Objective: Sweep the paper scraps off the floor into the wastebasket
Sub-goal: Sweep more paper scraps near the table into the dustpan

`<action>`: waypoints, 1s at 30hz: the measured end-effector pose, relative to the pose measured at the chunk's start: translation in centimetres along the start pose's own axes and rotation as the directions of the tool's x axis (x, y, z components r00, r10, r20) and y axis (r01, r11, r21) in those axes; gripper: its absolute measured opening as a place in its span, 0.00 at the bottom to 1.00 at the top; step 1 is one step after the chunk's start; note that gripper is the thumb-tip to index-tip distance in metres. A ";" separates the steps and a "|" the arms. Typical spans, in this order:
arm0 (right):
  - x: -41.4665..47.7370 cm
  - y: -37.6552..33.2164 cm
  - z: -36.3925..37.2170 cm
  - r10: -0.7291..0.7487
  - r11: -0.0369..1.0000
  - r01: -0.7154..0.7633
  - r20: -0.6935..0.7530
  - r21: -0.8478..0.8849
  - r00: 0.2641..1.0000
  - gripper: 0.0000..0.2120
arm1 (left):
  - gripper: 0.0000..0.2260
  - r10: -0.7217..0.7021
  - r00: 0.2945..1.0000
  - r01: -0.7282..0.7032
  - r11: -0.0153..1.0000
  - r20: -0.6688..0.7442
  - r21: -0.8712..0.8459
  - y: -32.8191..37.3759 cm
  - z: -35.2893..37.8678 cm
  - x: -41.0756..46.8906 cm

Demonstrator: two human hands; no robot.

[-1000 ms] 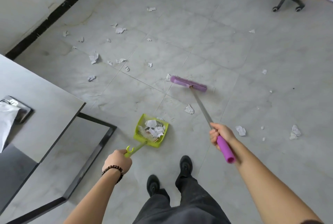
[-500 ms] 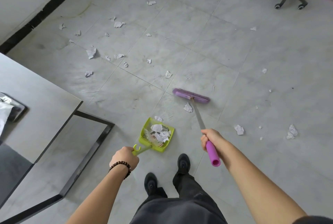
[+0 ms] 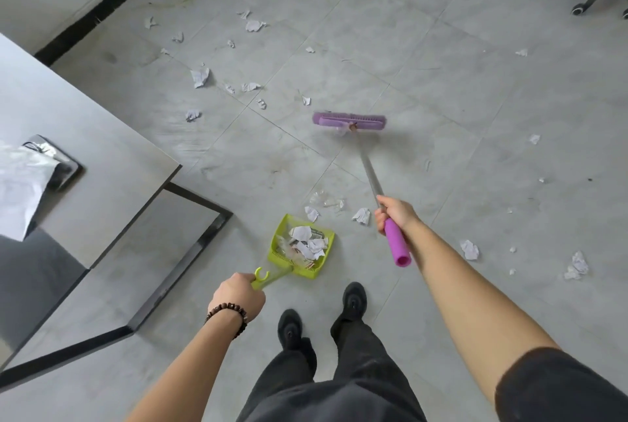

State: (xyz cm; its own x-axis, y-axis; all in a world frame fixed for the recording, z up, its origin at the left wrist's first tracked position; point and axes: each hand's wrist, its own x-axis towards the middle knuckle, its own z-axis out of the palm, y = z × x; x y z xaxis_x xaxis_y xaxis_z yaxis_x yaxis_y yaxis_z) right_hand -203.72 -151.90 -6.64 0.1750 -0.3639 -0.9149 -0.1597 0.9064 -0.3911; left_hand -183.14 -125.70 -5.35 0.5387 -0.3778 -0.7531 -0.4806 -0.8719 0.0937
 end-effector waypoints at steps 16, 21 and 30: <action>-4.1 12.4 -7.5 0.393 0.821 -0.403 -0.112 -0.404 0.913 0.10 | 0.07 0.004 1.000 -0.005 0.998 0.016 0.067 -0.9 0.3 0.0; -9.8 16.1 -9.9 0.357 0.779 -0.419 -0.218 -0.467 0.908 0.09 | 0.11 0.058 0.997 -0.062 0.993 0.051 0.101 -0.9 0.0 -0.4; -13.0 18.1 -7.3 0.149 0.947 -0.214 -0.260 -0.242 0.954 0.10 | 0.16 0.159 0.987 -0.163 0.956 0.037 0.245 -1.9 -1.6 0.1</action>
State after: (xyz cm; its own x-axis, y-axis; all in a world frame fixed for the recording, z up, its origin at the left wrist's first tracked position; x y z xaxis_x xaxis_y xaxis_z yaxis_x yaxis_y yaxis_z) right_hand -215.98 -132.27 -2.54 -0.1090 -0.2678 -0.9573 -0.4233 0.8839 -0.1990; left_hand -181.08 -124.57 -4.56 0.4297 -0.4999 -0.7520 -0.7164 -0.6957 0.0532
